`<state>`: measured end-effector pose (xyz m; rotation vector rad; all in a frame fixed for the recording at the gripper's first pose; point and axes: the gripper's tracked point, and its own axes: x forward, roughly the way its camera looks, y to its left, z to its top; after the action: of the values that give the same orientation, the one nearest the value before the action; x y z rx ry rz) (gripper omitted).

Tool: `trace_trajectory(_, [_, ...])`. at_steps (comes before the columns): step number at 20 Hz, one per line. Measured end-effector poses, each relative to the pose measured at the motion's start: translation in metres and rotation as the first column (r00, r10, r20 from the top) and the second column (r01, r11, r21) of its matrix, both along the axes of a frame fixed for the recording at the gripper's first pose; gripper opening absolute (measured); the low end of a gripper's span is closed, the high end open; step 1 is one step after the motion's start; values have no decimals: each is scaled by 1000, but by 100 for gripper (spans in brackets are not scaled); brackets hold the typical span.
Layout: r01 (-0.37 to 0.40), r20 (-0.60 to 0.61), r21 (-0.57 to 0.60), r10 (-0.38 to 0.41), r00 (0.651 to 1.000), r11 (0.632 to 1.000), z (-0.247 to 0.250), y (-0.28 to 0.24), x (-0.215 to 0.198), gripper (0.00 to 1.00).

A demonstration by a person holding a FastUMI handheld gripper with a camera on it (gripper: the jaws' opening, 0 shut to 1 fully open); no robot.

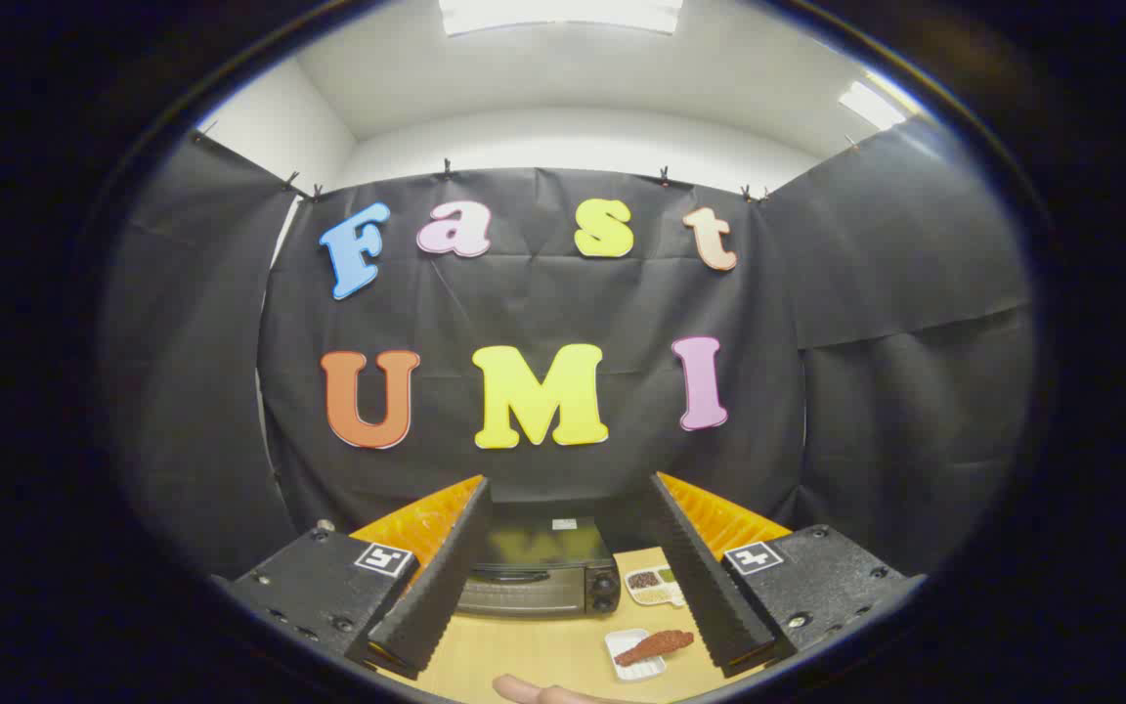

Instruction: Open the toaster oven, put the food inside, and close the toaster oven door.

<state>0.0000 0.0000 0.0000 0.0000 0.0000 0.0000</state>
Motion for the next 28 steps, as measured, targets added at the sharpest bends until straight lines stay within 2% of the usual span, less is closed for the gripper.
trace_trajectory(9, [21, 11, -34, -20, 1000, 999, -10, -12, 36, 100])
trace_trajectory(15, [-30, 39, -8, 30, 999, 1000, -22, -2, 71, 100])
trace_trajectory(18, [-31, 38, -14, 31, 999, 999, -38, 5, 95, 100])
trace_trajectory(21, [-62, 0, -18, 62, 998, 998, -68, 21, 124, 100])
trace_trajectory(24, [-118, -113, -1, 117, 987, 993, -116, 45, 156, 100])
trace_trajectory(28, [-115, -256, -39, 101, 961, 993, -176, 66, 195, 100])
